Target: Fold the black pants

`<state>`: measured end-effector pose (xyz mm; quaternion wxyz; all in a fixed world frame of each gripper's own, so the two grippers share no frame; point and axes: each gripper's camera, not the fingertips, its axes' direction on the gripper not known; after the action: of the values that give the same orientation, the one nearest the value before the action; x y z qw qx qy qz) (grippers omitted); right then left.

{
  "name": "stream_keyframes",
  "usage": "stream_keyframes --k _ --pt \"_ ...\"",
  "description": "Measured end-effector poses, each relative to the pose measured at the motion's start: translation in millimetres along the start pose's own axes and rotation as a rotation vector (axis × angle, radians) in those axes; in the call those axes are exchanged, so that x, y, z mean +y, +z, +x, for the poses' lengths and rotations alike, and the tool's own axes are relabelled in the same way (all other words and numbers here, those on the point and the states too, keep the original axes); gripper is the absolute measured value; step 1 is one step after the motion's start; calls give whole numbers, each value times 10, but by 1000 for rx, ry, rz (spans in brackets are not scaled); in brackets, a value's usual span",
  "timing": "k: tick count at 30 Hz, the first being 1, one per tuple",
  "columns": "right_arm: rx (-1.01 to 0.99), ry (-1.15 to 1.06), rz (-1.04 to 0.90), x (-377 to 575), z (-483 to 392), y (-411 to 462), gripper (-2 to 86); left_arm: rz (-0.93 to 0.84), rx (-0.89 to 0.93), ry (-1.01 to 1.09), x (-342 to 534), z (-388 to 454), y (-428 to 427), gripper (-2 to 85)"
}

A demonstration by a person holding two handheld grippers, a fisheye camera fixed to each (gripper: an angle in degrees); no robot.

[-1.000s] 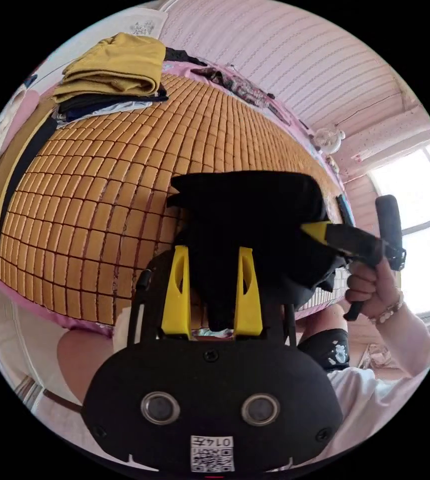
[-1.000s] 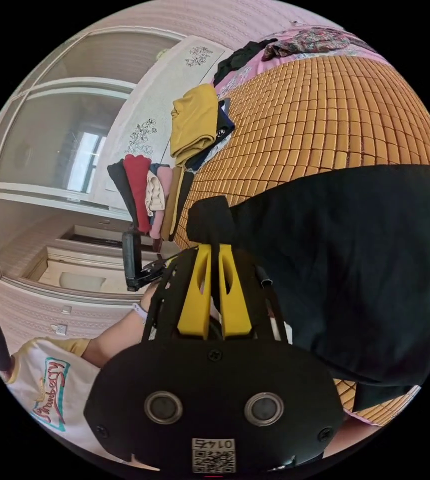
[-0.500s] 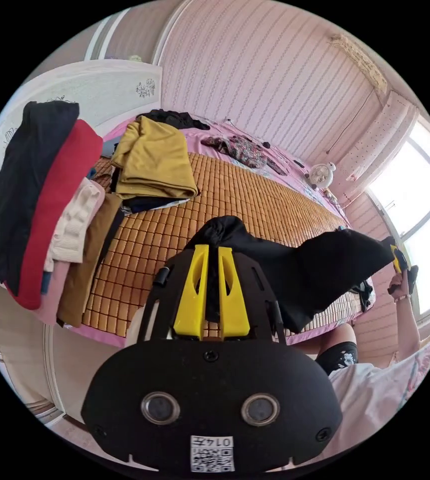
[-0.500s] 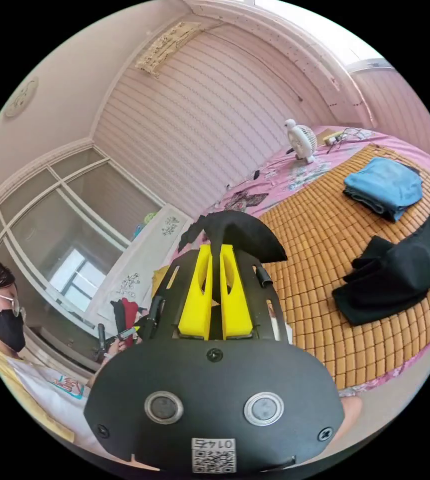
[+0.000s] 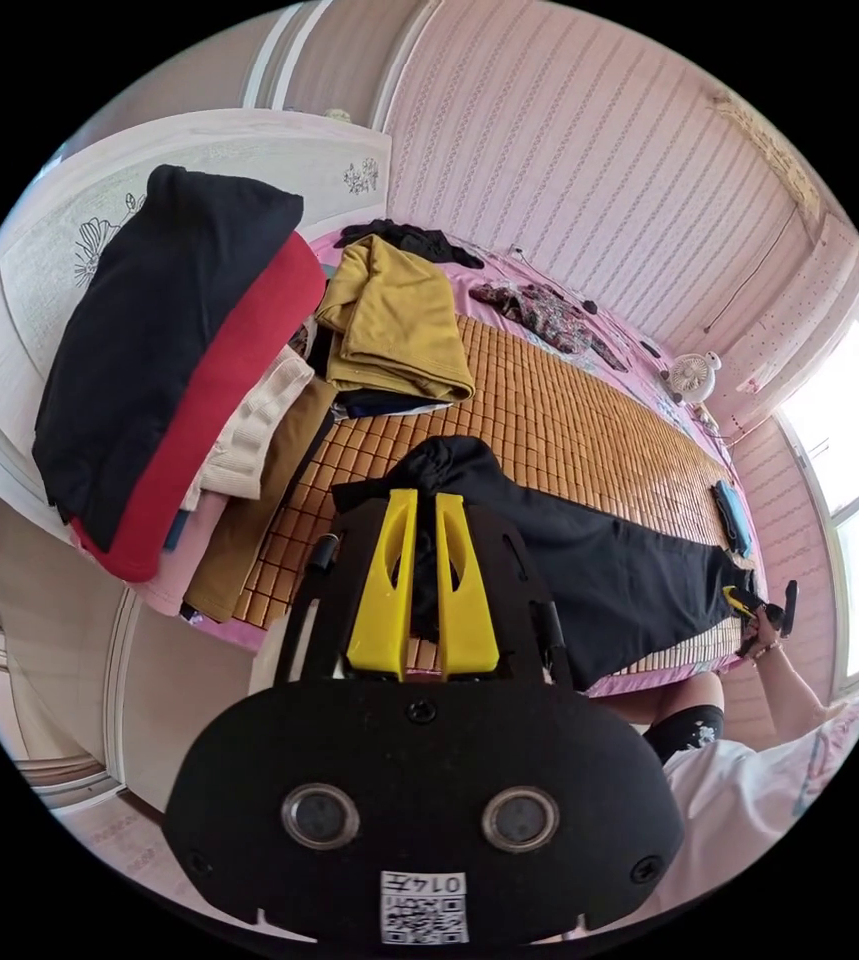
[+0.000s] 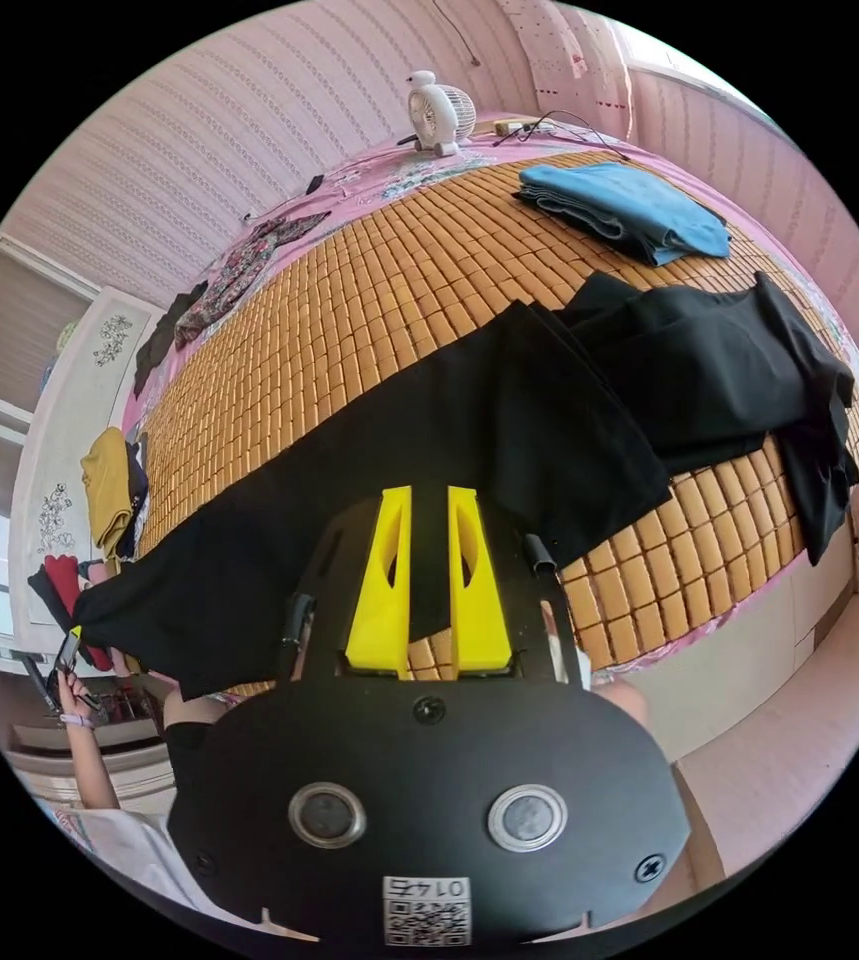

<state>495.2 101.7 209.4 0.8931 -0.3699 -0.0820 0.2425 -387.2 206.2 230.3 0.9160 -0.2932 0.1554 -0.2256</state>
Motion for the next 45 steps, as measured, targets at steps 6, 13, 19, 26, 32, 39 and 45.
stream_keyframes --k 6,13,19,26,32,39,45 --pt "82 0 19 -592 -389 250 71 13 -45 23 -148 58 -24 30" --pt "243 21 -21 -852 -441 561 8 -2 -46 -13 -324 6 18 27" --pt "241 -84 -34 -707 -433 384 -8 8 -62 -6 -404 -58 46 24" --pt "-127 -11 214 -306 -99 -764 -9 95 -15 46 -585 -101 -188 21" --pt "-321 -42 562 744 316 -2089 -9 221 86 106 -469 -304 -599 26" --pt "-160 148 376 2111 986 -2101 -8 114 145 -45 504 -1086 -694 42" --pt "-137 412 222 2309 1444 -1627 -2 -20 110 -345 1149 -1511 -504 46"
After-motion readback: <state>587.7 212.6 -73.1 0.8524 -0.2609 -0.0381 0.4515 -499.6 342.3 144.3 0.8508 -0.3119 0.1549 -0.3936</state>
